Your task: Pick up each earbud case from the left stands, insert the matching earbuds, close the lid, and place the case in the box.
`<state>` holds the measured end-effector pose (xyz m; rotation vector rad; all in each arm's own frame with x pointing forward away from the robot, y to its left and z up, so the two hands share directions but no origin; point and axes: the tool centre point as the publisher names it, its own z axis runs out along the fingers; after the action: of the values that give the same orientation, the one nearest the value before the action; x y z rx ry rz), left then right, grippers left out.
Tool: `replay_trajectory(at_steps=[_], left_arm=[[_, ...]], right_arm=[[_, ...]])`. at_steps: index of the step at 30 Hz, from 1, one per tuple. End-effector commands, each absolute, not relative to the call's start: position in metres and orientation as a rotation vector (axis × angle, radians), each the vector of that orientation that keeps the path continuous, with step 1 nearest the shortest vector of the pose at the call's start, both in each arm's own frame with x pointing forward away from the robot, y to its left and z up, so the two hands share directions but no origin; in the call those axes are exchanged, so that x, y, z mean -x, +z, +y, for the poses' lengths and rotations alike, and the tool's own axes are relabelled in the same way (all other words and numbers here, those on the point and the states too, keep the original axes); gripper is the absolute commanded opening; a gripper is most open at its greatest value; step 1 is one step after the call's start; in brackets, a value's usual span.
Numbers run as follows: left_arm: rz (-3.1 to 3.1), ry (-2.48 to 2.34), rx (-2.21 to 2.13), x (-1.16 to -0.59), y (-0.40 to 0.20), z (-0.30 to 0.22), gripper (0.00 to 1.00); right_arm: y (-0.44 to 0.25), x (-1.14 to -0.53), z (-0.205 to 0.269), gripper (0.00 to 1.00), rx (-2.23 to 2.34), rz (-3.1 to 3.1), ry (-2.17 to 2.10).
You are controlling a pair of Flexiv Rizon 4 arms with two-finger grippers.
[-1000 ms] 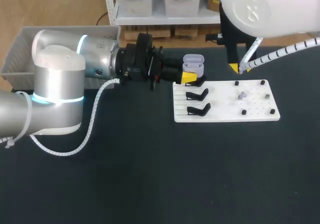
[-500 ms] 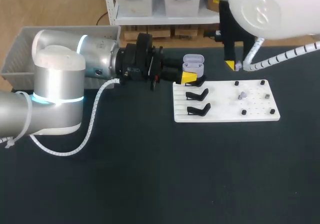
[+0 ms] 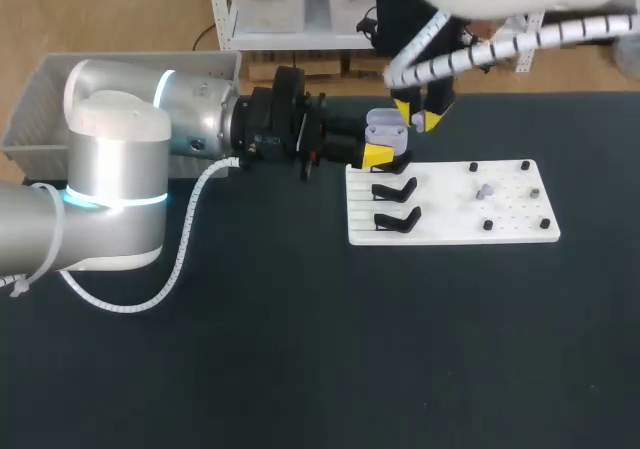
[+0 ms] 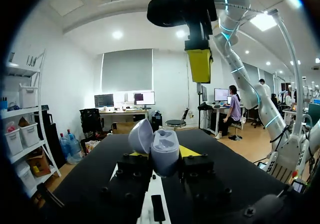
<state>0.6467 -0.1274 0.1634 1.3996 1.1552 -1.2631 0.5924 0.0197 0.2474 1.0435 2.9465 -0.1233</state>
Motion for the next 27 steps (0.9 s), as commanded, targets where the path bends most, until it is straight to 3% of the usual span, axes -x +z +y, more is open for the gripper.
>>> replay_trajectory(at_steps=[1,21,27], left_arm=[[1.154,-1.259,-1.396,-0.646,0.163,-0.127,0.00],[1.174,-1.207,-1.390,-0.636,0.148,-0.138,0.00],[1.163,-1.199,-1.409,-0.637,0.148,-0.143,0.00]], right_arm=[[0.246,-0.598,0.015,0.00,-1.045,2.968,-0.108],[0.246,-0.598,0.015,0.00,-1.045,2.968,-0.108],[0.235,-0.598,0.017,0.00,-1.246,2.865,-0.135]])
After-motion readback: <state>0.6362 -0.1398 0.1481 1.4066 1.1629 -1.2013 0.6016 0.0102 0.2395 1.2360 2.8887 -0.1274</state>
